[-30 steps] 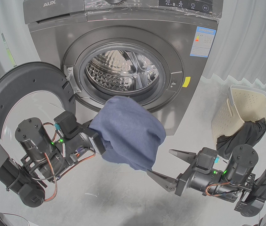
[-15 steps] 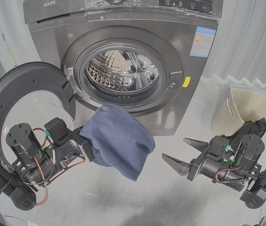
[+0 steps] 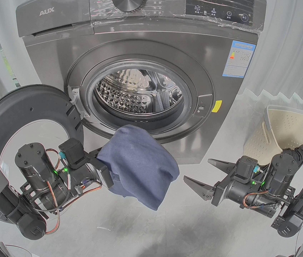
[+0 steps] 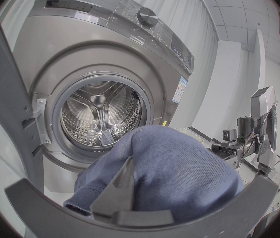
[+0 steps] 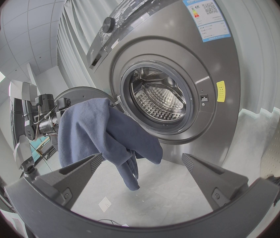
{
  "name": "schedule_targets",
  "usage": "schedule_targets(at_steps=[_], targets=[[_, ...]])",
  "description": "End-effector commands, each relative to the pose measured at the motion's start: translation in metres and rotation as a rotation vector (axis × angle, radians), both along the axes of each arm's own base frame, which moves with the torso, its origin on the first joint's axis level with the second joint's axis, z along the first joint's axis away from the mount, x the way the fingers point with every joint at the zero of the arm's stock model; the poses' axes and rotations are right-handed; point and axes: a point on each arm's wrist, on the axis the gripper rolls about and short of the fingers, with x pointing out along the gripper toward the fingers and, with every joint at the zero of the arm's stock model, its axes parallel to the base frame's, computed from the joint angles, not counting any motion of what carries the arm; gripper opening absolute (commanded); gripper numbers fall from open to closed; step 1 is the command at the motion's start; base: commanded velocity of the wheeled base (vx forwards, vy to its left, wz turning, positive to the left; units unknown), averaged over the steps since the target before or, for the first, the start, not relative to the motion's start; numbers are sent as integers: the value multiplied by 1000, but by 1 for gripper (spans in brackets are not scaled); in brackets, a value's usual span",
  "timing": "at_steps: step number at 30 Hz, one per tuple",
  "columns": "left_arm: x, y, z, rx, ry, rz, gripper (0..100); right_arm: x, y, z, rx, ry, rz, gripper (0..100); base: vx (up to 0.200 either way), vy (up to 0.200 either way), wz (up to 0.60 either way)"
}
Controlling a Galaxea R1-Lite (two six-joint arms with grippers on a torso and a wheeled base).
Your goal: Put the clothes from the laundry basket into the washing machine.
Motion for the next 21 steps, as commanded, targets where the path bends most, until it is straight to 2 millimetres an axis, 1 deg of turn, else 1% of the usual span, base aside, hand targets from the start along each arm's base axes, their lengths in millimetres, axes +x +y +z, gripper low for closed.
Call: schedule_targets(at_steps=[1, 7, 15, 19, 21], targets=[[1, -3, -3, 5, 10, -8, 0, -1, 1, -2, -5, 7, 3, 100, 200, 0, 0], [0, -4, -4, 7, 10, -13, 0, -4, 1, -4, -13, 17, 12, 100, 200, 0, 0], [-1, -4, -5, 19, 4, -10, 0, -7, -2, -7, -25, 33, 12, 100, 0, 0, 0], [-6, -7, -5, 25, 10, -29, 0, -8, -2, -6, -21, 28, 13, 100, 0, 0, 0], [-7, -8, -5, 25, 10, -38, 0, -8, -1, -5, -19, 25, 15, 100, 200, 0, 0]])
